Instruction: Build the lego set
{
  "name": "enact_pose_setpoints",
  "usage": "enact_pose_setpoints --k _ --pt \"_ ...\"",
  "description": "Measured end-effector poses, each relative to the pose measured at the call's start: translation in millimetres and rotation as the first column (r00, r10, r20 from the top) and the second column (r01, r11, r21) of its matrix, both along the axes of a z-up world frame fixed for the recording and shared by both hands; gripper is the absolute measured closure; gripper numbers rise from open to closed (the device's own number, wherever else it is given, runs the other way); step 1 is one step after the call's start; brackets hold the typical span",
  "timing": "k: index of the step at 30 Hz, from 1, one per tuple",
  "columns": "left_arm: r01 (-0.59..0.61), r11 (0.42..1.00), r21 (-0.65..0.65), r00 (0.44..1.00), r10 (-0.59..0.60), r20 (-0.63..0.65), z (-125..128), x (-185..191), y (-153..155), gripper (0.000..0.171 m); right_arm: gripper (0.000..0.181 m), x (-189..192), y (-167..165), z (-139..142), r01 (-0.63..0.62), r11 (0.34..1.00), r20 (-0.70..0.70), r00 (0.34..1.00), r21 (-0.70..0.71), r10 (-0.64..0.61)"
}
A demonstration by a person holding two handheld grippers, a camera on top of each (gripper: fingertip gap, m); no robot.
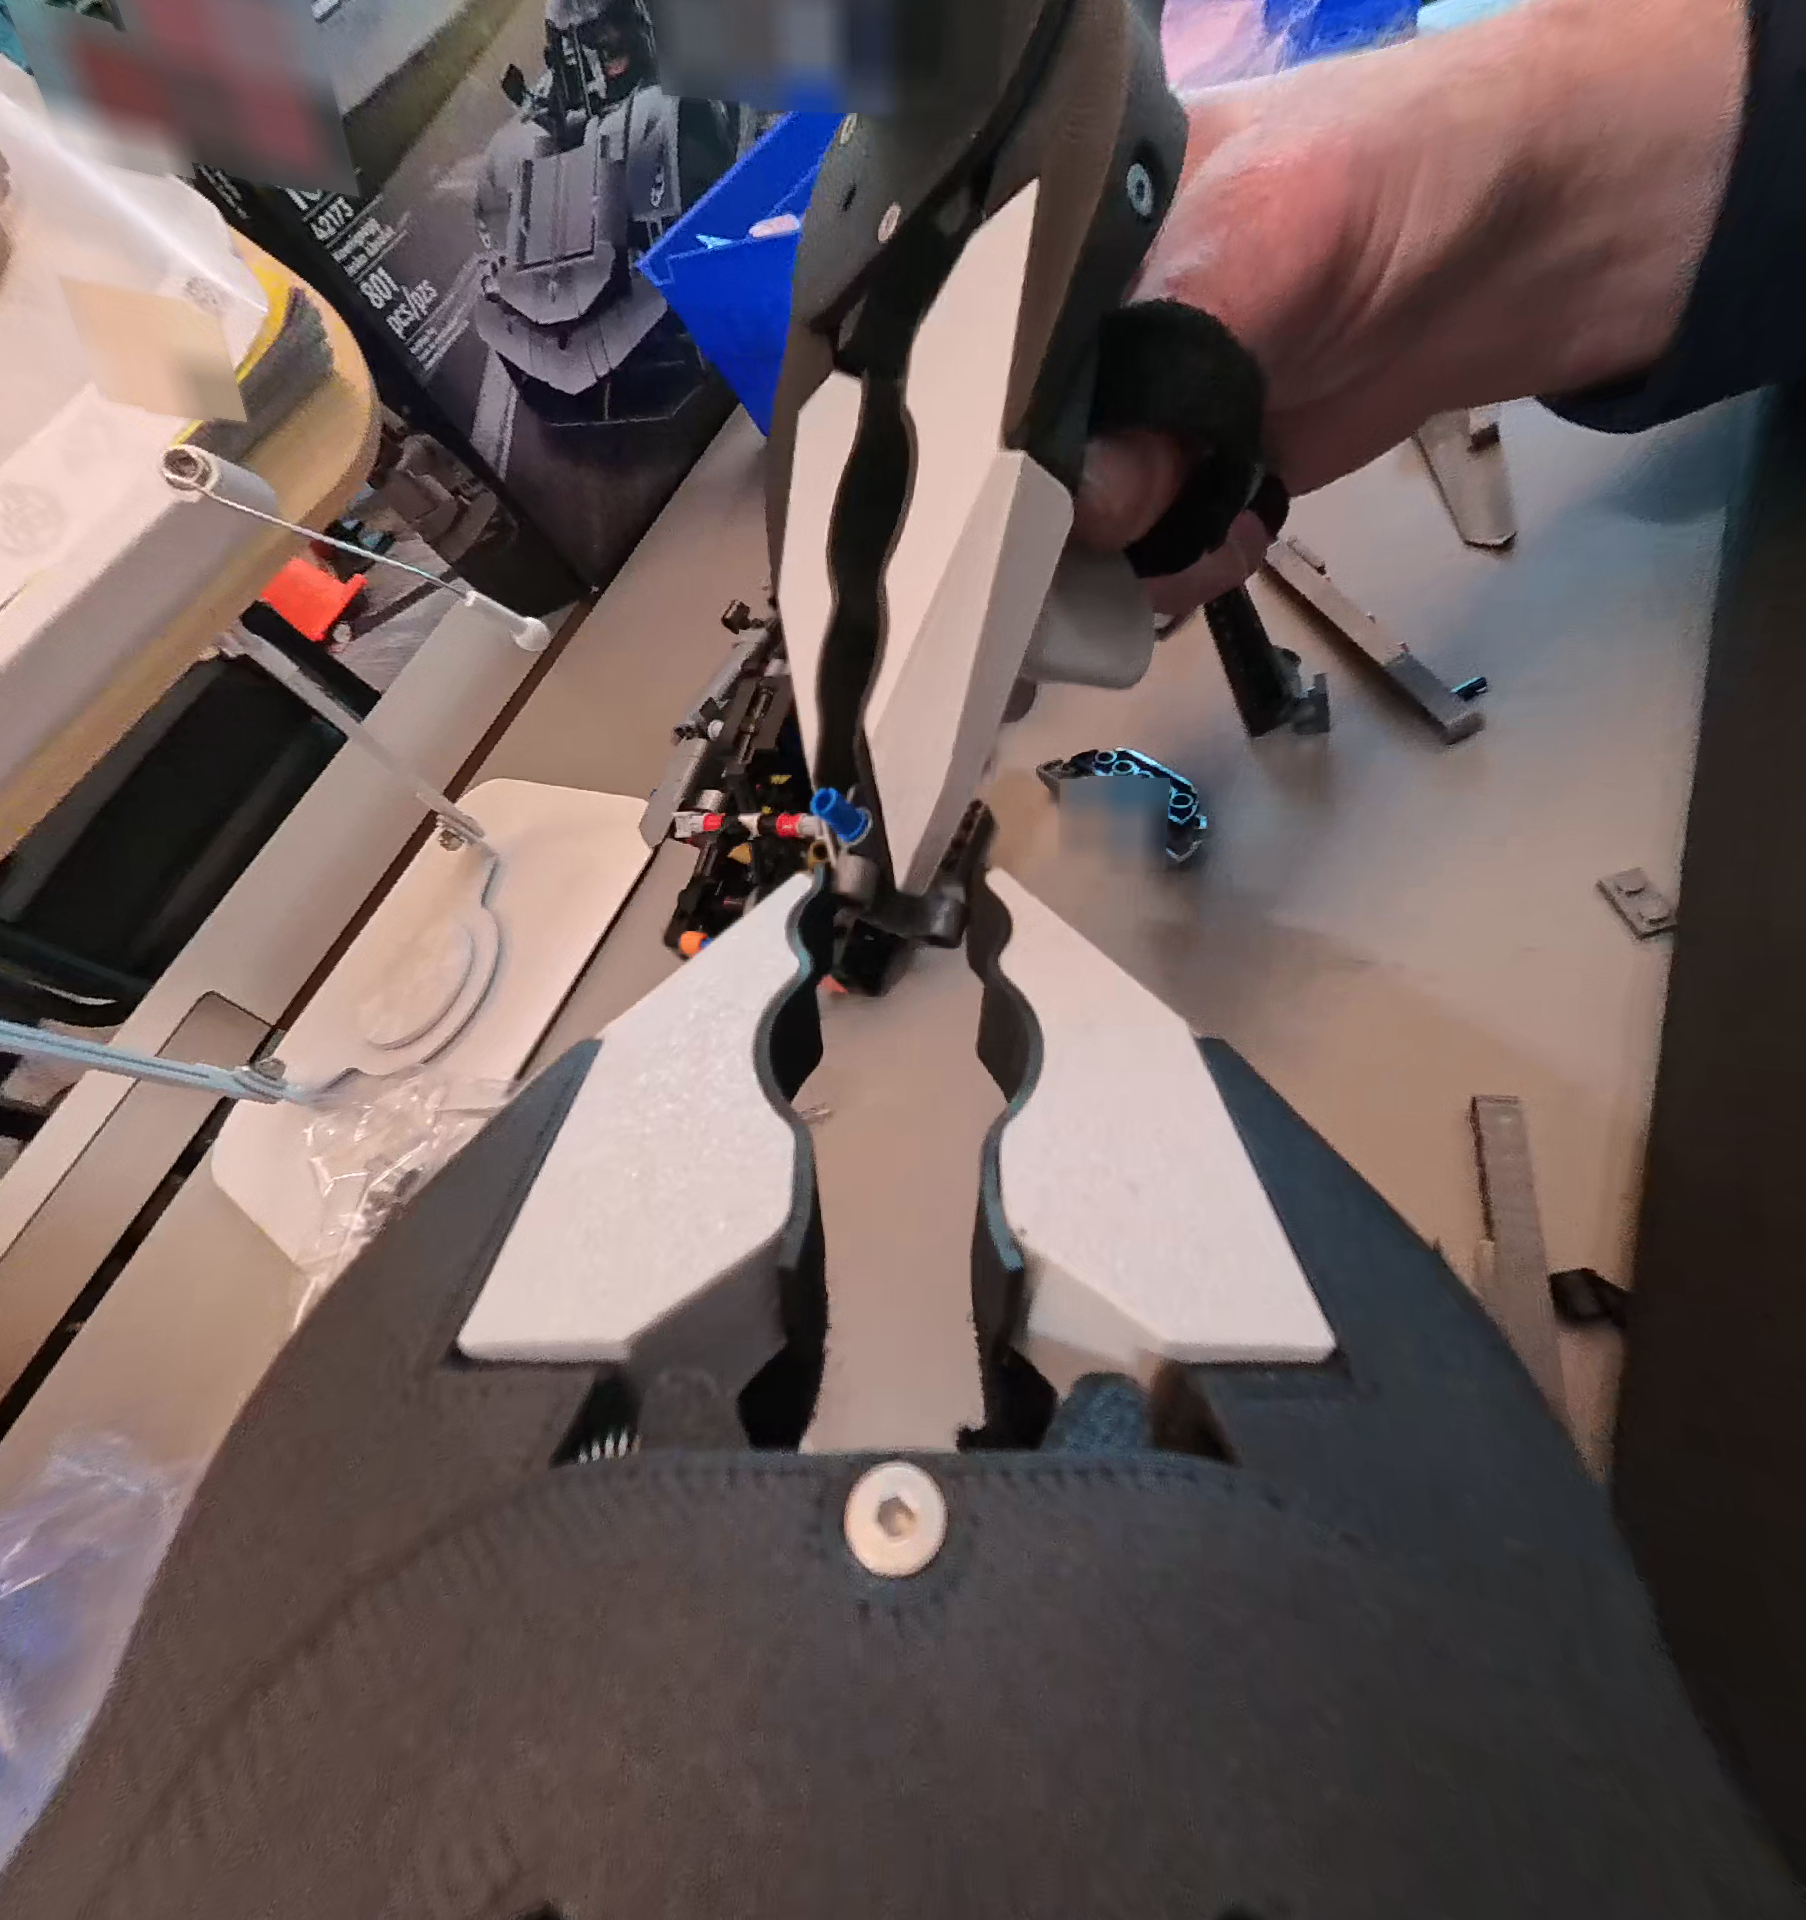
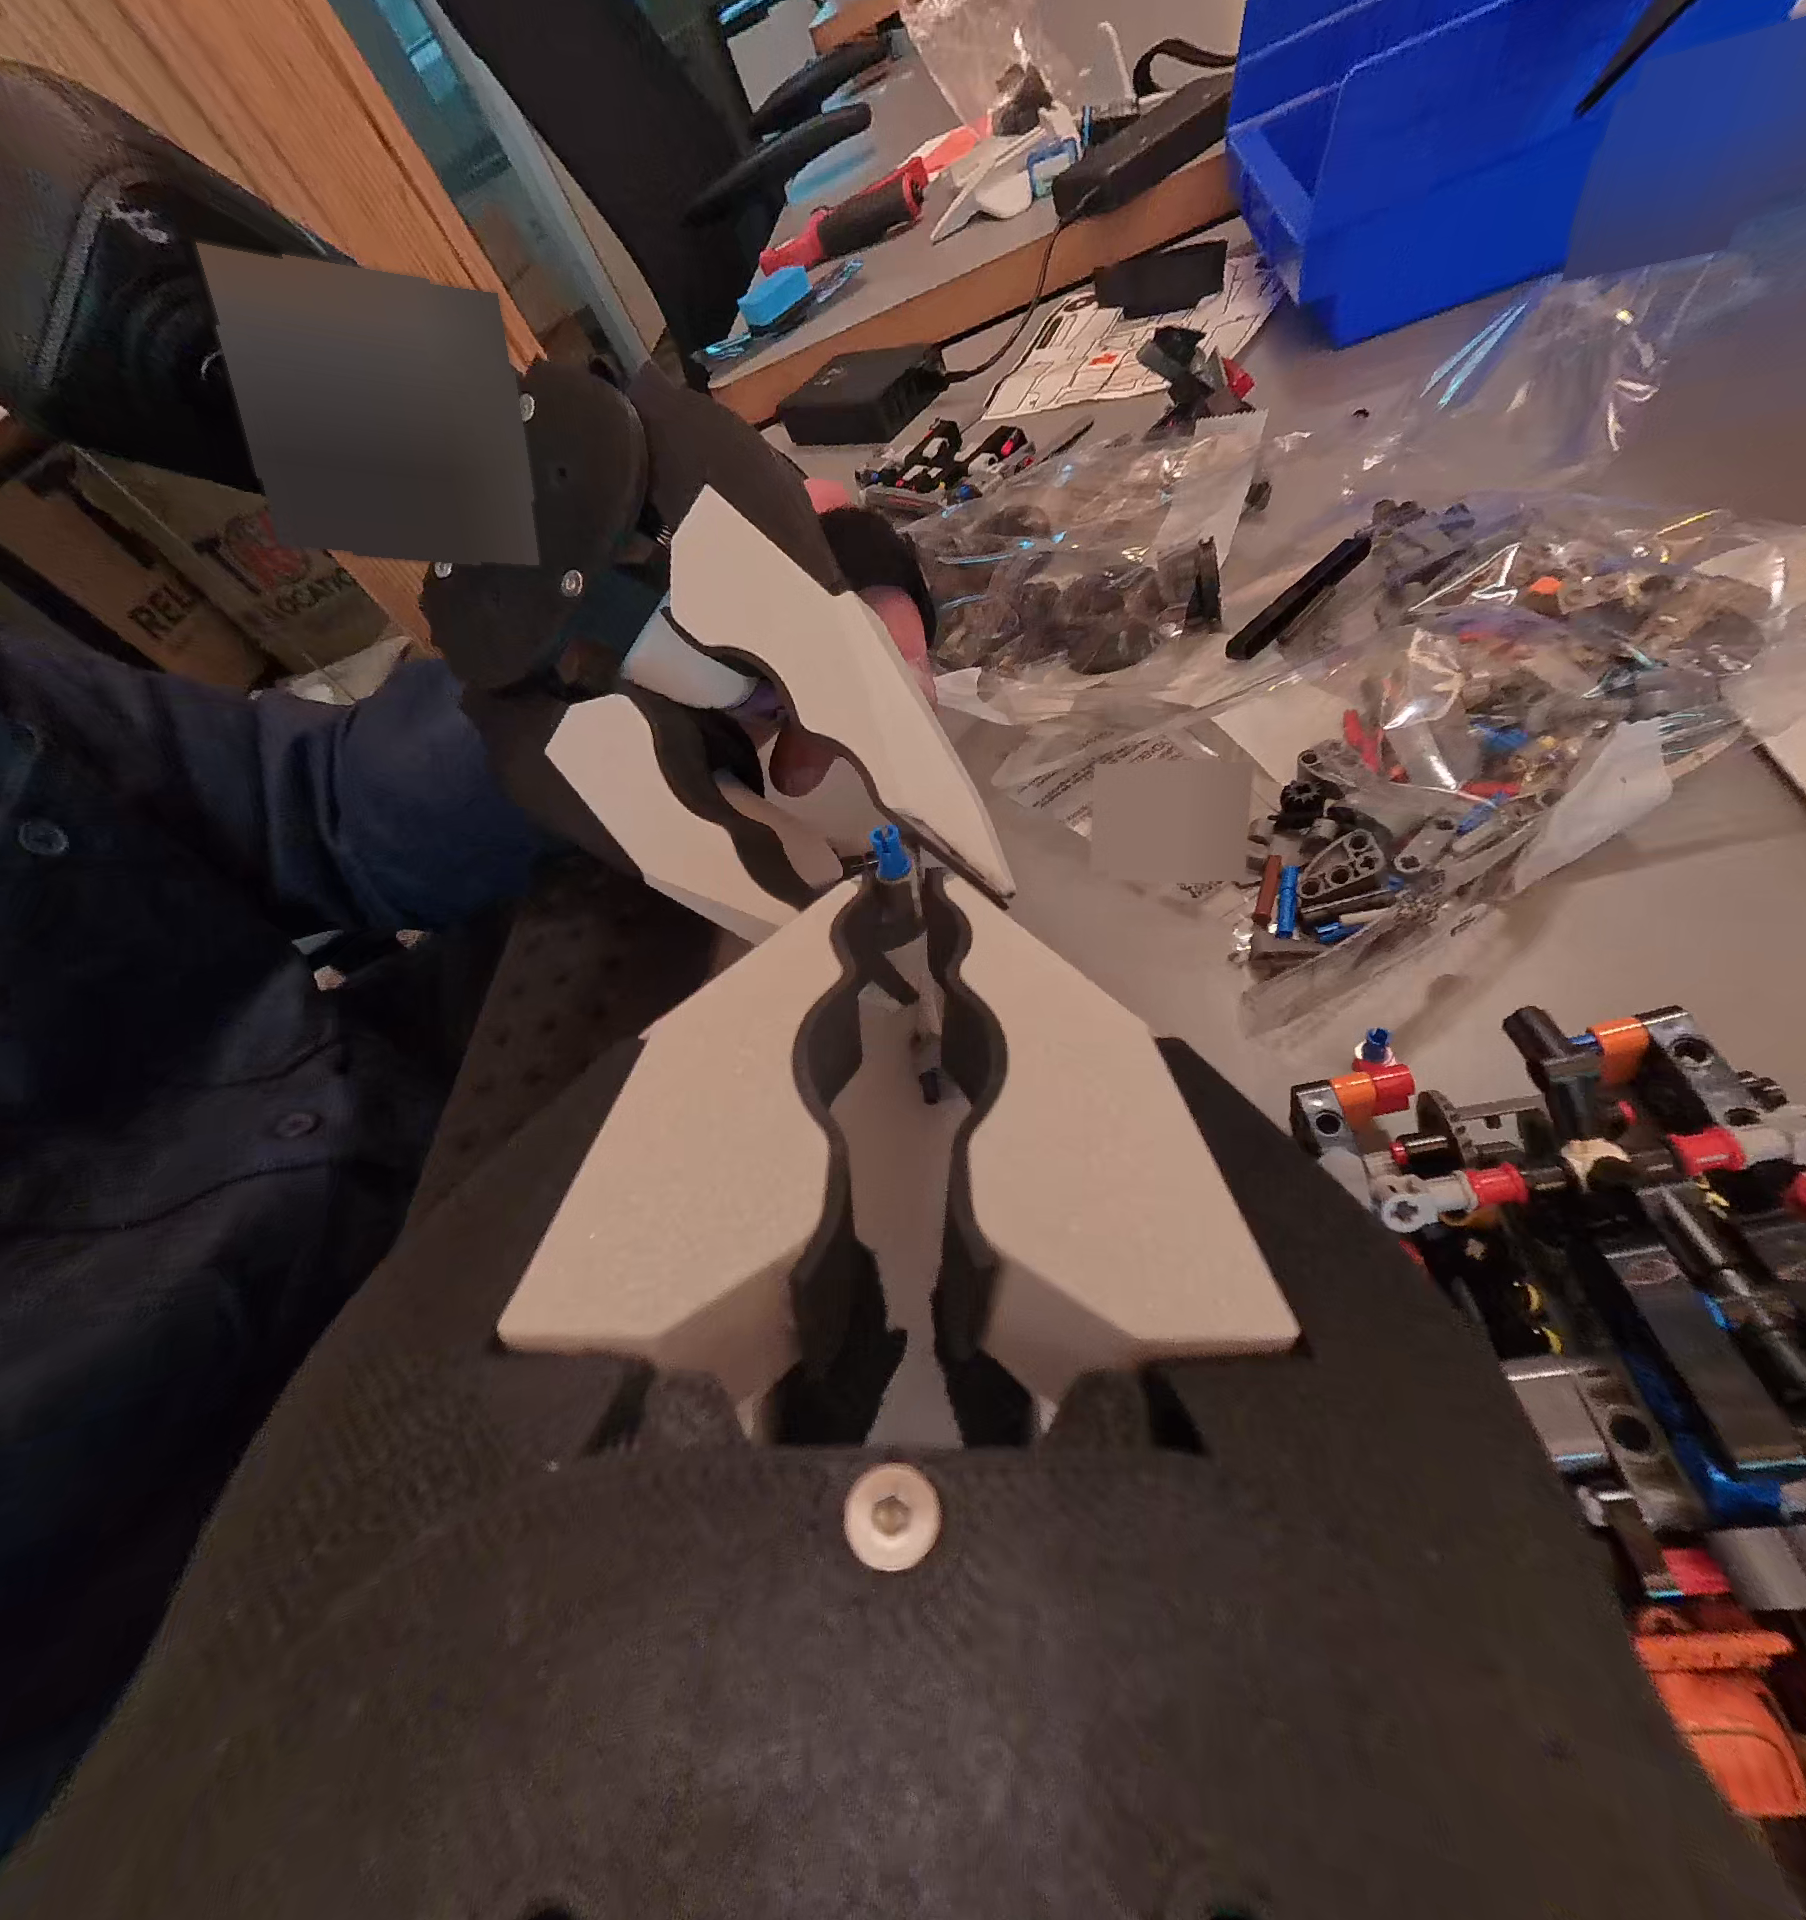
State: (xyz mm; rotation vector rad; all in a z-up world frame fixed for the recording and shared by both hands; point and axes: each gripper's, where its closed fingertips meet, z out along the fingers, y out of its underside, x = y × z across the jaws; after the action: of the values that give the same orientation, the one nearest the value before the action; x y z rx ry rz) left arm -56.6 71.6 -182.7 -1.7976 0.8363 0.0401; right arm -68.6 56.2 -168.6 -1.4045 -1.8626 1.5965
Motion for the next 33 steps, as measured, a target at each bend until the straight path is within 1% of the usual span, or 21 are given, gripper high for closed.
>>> enact_pose_setpoints --k 2,4,8,10,12,14,16,17,20,22,24,26,28,30,33 --pt "-0.015 1.000 -0.022 1.000 0.015 -0.017 -5 -3 0 0.149 0.172 1 6 3 0.030 0.998 -0.028 0.999 0.051 -0.029" --pt "-0.011 1.000 -0.001 0.999 0.011 -0.033 -2 -2 0 0.149 0.170 1 5 5 0.032 0.997 -0.037 0.999 0.075 -0.029" --pt "-0.012 1.000 -0.023 0.998 0.010 -0.064 -8 -1 0 0.149 0.176 0 2 0 0.026 0.992 -0.036 0.999 0.122 -0.021" --pt "-0.005 1.000 -0.027 0.999 0.004 -0.047 -8 -1 -1 0.149 0.176 0 1 2 0.024 0.990 -0.050 0.999 0.139 -0.017" --pt "-0.001 1.000 -0.018 1.000 0.000 -0.027 -4 0 -2 0.149 0.176 0 -1 6 0.023 0.991 -0.073 0.997 0.132 -0.014" --pt "0.010 1.000 -0.025 1.000 -0.010 -0.013 -4 0 -3 0.150 0.177 1 -3 9 0.007 0.997 -0.077 0.997 0.082 0.000" --pt "0.007 0.999 -0.035 0.999 -0.009 -0.036 -8 0 -3 0.150 0.177 0 -1 12 0.010 0.998 -0.090 0.996 0.057 -0.005" --pt "0.010 0.999 -0.037 0.999 -0.012 -0.042 -9 1 -3 0.149 0.181 1 -1 12 0.008 0.998 -0.087 0.996 0.057 -0.003" --pt "0.011 0.999 -0.047 0.999 -0.013 -0.034 -10 1 -2 0.149 0.181 1 -3 10 0.009 0.996 -0.080 0.997 0.086 -0.002" --pt "0.010 0.999 -0.045 0.999 -0.012 -0.035 -10 1 -2 0.149 0.171 0 -3 7 0.013 0.993 -0.071 0.997 0.114 -0.005" --pt "0.011 0.999 -0.046 0.999 -0.013 -0.037 -11 2 -2 0.150 0.172 0 -2 5 0.023 0.989 -0.072 0.997 0.143 -0.013" --pt "0.014 0.999 -0.043 0.999 -0.015 -0.043 -11 3 -3 0.150 0.179 0 0 5 0.030 0.988 -0.069 0.997 0.149 -0.020" --pt "0.013 0.999 -0.044 0.999 -0.015 -0.039 -10 2 -3 0.150 0.173 2 3 5 0.030 0.987 -0.064 0.998 0.158 -0.020" --pt "0.010 0.999 -0.031 1.000 -0.011 -0.021 -6 1 -3 0.150 0.172 3 6 8 0.038 0.990 -0.071 0.997 0.137 -0.029" --pt "0.014 0.999 -0.031 1.000 -0.013 0.003 -4 0 -3 0.150 0.169 4 10 5 0.040 0.991 -0.057 0.998 0.130 -0.033"
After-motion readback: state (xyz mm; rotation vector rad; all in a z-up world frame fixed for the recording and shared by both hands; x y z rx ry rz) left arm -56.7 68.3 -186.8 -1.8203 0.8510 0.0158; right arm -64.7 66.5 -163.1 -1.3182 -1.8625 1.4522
